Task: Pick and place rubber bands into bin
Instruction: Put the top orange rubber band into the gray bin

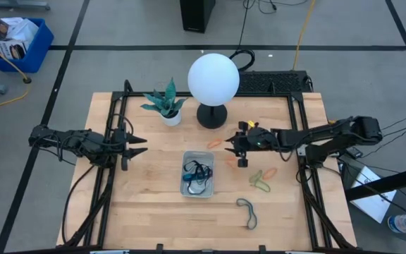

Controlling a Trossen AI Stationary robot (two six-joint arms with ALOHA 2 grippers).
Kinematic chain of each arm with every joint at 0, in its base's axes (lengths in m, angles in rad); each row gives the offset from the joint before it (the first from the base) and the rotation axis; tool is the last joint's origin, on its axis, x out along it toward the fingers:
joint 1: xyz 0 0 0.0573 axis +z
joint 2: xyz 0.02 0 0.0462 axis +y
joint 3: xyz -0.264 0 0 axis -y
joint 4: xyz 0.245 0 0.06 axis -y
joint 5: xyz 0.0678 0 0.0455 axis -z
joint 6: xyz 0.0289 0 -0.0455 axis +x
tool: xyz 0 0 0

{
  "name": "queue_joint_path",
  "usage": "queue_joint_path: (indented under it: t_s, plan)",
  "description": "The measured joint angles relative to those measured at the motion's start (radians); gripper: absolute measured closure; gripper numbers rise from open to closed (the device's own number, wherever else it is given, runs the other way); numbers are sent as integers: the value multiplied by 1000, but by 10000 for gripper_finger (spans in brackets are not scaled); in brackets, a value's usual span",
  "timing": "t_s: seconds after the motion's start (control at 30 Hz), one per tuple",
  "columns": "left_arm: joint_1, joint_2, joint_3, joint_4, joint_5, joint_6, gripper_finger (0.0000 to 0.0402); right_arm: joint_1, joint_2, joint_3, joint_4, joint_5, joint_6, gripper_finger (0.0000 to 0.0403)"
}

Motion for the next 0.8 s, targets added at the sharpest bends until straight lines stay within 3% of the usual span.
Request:
queue_joint_path:
  t_s: [0.3,0.8]
  plan:
    - [0,0,0,3,-18,-35,236,-50,183,85,1,-62,-120,261]
    - [0,0,0,4,-24,-50,236,-123,362,92,75,-172,-115,261]
